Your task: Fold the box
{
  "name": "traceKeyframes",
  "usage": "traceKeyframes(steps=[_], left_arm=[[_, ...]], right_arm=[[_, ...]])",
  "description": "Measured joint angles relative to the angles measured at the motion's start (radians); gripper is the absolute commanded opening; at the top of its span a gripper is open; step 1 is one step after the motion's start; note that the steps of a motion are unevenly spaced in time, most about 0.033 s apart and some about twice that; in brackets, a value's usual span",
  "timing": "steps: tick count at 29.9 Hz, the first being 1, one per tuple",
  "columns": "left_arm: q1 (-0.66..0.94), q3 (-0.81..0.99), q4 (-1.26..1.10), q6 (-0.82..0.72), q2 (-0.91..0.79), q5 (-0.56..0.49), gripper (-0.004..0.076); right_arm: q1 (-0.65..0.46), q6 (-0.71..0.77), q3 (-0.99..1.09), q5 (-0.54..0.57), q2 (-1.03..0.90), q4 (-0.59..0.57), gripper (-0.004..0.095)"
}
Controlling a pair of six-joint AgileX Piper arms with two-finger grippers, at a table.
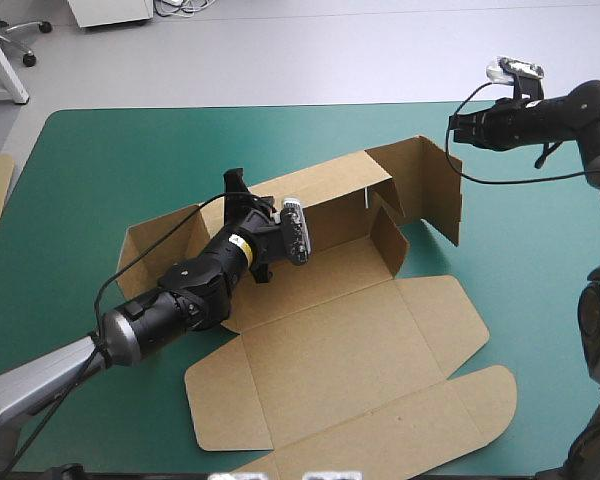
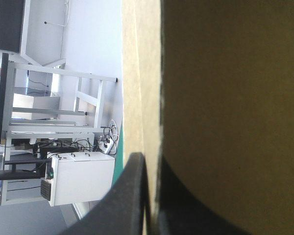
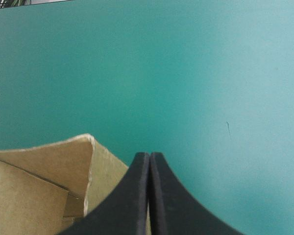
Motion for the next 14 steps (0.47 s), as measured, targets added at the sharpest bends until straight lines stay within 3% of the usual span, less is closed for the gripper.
traceKeyframes(steps=[7,14], left_arm=[[-0.010,-0.001,-0.023,0.011,0.000,-0.001,-0.0014],[-0.060,-0.004,-0.048,0.016,0.000,-0.012,-0.0015]], right_arm=[[0.000,0.038,-0.169,0.073,0.076,0.009,-0.0032],[0.004,0.056,-0.202,0.124,0.109,0.044,-0.0032]])
